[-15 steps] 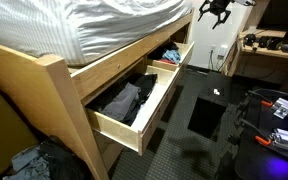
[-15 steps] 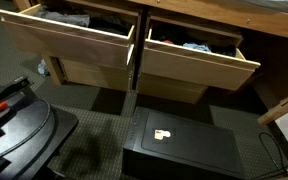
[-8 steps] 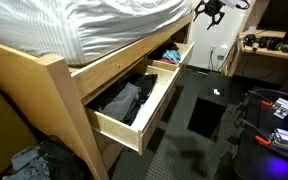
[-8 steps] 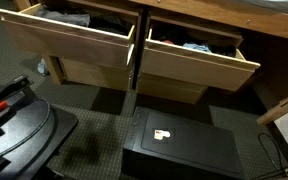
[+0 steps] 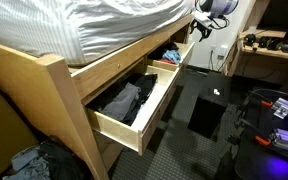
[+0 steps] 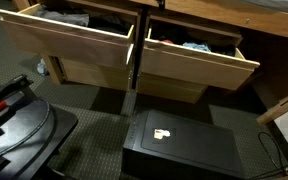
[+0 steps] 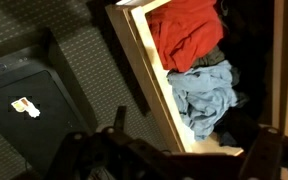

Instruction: Close the open drawers

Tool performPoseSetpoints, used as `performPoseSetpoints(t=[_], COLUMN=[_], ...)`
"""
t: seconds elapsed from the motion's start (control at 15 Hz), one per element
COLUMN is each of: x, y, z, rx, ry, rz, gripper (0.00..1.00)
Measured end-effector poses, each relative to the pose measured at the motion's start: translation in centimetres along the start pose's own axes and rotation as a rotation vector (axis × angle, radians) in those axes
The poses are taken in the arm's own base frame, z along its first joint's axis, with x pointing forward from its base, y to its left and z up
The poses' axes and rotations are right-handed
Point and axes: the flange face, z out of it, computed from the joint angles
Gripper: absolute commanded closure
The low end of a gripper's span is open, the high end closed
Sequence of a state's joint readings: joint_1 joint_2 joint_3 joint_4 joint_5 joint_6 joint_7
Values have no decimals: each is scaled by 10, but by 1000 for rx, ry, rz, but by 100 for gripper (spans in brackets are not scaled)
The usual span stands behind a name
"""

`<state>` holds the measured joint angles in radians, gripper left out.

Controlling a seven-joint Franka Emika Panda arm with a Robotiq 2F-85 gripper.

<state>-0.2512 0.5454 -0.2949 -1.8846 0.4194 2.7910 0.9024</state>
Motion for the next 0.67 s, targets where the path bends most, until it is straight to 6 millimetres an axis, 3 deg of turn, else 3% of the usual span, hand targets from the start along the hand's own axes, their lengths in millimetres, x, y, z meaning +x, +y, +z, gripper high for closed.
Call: performPoseSetpoints(t=[0.13,0.53,0.67], x=[16,10,7], y=[-3,-5,2], z=[25,26,45], rx=[-50,-54,-170], ry=[-5,-2,-21], rz=[50,32,-4], gripper=[0,0,0])
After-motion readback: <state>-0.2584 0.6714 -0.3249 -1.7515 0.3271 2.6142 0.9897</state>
